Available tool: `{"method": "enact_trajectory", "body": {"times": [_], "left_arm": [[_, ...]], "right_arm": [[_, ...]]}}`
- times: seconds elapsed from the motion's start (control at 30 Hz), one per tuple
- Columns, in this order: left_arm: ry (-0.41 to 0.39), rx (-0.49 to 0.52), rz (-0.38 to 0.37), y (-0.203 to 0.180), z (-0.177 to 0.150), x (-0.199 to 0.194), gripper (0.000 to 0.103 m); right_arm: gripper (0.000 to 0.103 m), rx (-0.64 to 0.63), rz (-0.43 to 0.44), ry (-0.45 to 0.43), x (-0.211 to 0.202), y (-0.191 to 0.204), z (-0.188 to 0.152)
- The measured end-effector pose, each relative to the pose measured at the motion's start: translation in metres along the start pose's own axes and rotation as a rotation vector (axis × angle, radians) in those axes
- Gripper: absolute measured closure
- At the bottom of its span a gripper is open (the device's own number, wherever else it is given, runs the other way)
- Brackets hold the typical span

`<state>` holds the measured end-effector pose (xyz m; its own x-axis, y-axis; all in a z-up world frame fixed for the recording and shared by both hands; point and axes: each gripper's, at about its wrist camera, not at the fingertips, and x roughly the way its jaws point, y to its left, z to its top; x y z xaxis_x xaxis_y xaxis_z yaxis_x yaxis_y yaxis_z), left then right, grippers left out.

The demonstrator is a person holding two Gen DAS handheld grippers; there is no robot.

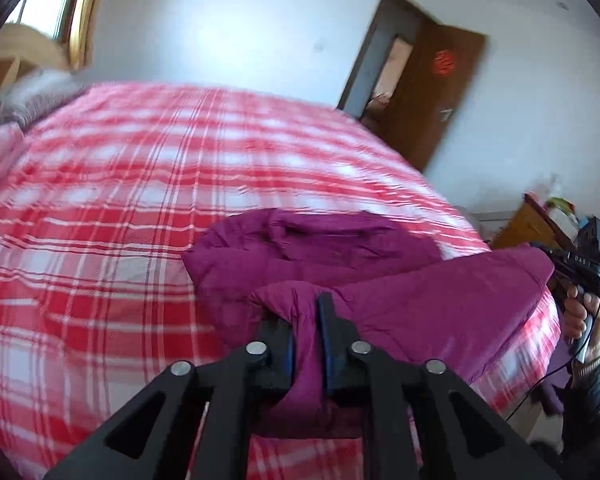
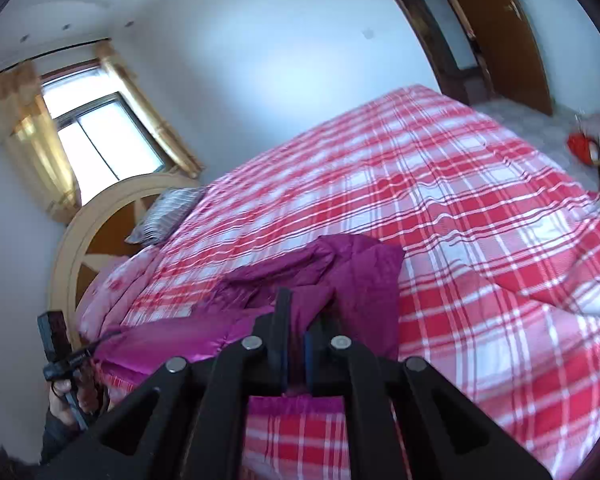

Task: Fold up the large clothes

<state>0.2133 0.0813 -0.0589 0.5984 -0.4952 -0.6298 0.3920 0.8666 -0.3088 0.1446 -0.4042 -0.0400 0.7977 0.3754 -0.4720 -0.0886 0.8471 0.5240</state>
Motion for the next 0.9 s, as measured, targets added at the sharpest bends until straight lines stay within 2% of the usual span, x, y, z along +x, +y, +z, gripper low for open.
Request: {"method": "enact_trajectory", "body": {"times": [0.03, 0.07, 0.13, 0.23, 0.27, 0.3, 0.37, 0.43, 0.47, 0.5, 0.53, 0.57, 0.6, 0.7, 0.77, 0.83, 0.9], "left_arm": [[0.02, -0.037, 0.019, 0.012, 0.009, 0.018, 0.087], [0.043, -0.069, 0.049, 0.022, 0.017, 0.035, 0.08], [0.055, -0.104, 0.087, 0.037, 0.027, 0.052, 0.074], [-0.004, -0.12, 0.209, 0.056, 0.042, 0.054, 0.052], [-0.036, -0.126, 0.242, 0.061, 0.044, 0.049, 0.04], [-0.087, -0.147, 0.279, 0.065, 0.045, 0.043, 0.034], [-0.127, -0.164, 0.305, 0.063, 0.043, 0.04, 0.033], [-0.153, -0.149, 0.294, 0.05, 0.036, 0.041, 0.033], [-0.161, -0.119, 0.295, 0.039, 0.032, 0.046, 0.033], [-0.166, -0.087, 0.299, 0.028, 0.028, 0.052, 0.033], [-0.167, -0.055, 0.302, 0.016, 0.024, 0.059, 0.033], [-0.163, -0.031, 0.302, 0.007, 0.023, 0.066, 0.032], [-0.154, -0.008, 0.301, -0.001, 0.023, 0.076, 0.032], [-0.133, 0.023, 0.311, -0.022, 0.028, 0.105, 0.032], [-0.136, 0.038, 0.318, -0.034, 0.031, 0.12, 0.032], [-0.132, 0.074, 0.36, -0.044, 0.034, 0.138, 0.031], [-0.09, 0.121, 0.44, -0.046, 0.033, 0.162, 0.03]], "right_arm": [[0.096, 0.025, -0.017, 0.027, 0.024, -0.01, 0.01], [0.096, 0.048, -0.032, 0.043, 0.047, -0.019, 0.018], [0.096, 0.059, -0.071, 0.063, 0.079, -0.032, 0.026], [0.096, 0.101, -0.099, 0.101, 0.114, -0.05, 0.031], [0.095, 0.107, -0.111, 0.113, 0.12, -0.053, 0.032], [0.094, 0.122, -0.116, 0.128, 0.13, -0.06, 0.032], [0.091, 0.141, -0.128, 0.138, 0.149, -0.071, 0.033], [0.086, 0.174, -0.158, 0.132, 0.162, -0.083, 0.033], [0.076, 0.186, -0.17, 0.125, 0.167, -0.084, 0.033], [0.059, 0.194, -0.183, 0.114, 0.171, -0.085, 0.032], [0.047, 0.195, -0.195, 0.104, 0.172, -0.082, 0.032], [0.024, 0.189, -0.208, 0.083, 0.171, -0.076, 0.03], [0.014, 0.171, -0.229, 0.052, 0.169, -0.066, 0.027], [0.014, 0.053, -0.28, 0.014, 0.171, -0.029, 0.02], [0.015, -0.062, -0.275, 0.019, 0.178, 0.003, 0.01], [0.016, -0.224, -0.285, 0.043, 0.195, 0.038, -0.006], [0.018, -0.312, -0.318, 0.07, 0.215, 0.053, -0.02]]}}
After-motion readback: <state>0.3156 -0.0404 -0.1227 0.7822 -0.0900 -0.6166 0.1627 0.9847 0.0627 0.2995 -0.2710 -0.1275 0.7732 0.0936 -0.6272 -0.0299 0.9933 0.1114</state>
